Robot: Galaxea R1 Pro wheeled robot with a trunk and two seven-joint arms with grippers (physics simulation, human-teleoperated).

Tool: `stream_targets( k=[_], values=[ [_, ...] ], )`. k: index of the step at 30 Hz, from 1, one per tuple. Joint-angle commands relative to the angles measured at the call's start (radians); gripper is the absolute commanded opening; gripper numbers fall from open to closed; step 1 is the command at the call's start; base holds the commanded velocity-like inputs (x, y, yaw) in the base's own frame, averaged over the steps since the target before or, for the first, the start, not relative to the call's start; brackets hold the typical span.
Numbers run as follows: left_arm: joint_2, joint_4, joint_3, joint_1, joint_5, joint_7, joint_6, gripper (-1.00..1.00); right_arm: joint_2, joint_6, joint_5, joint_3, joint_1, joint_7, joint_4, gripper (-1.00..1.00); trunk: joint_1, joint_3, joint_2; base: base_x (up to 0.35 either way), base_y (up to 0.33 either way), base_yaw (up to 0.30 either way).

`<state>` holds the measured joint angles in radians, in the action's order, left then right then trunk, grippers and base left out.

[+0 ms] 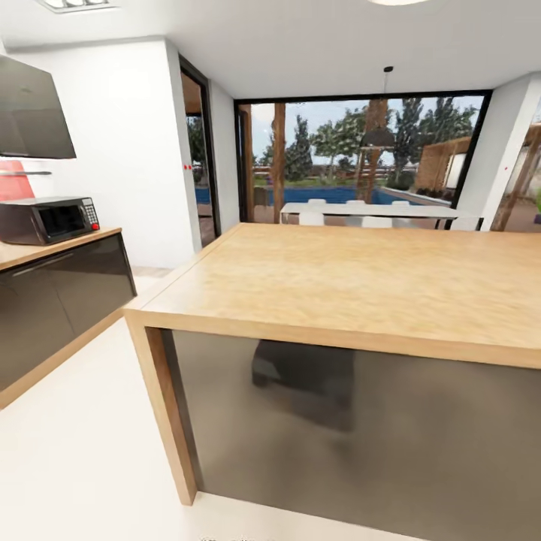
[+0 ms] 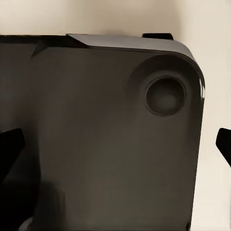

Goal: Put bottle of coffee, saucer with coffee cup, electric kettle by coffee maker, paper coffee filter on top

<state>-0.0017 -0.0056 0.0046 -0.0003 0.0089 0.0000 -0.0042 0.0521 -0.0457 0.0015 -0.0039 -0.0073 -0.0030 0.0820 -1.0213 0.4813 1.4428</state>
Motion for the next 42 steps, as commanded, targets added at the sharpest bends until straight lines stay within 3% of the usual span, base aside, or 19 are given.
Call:
stream_targets(
  k=[1,42],
  values=[
    [0.001,-0.001,0.001,-0.001,0.002,0.001,0.000,1.00,0.000,-0.003,0.000,-0.001,0.000,-0.001,-0.001,1.00,0.004,-0.001,-0.007,0.000,0.000,0.184],
    [0.003,-0.001,0.002,-0.007,0.008,0.003,0.000,1.00,0.000,-0.003,0.001,0.001,0.000,-0.002,-0.001,1.00,0.161,-0.076,-0.294,0.000,0.000,0.163]
  ],
)
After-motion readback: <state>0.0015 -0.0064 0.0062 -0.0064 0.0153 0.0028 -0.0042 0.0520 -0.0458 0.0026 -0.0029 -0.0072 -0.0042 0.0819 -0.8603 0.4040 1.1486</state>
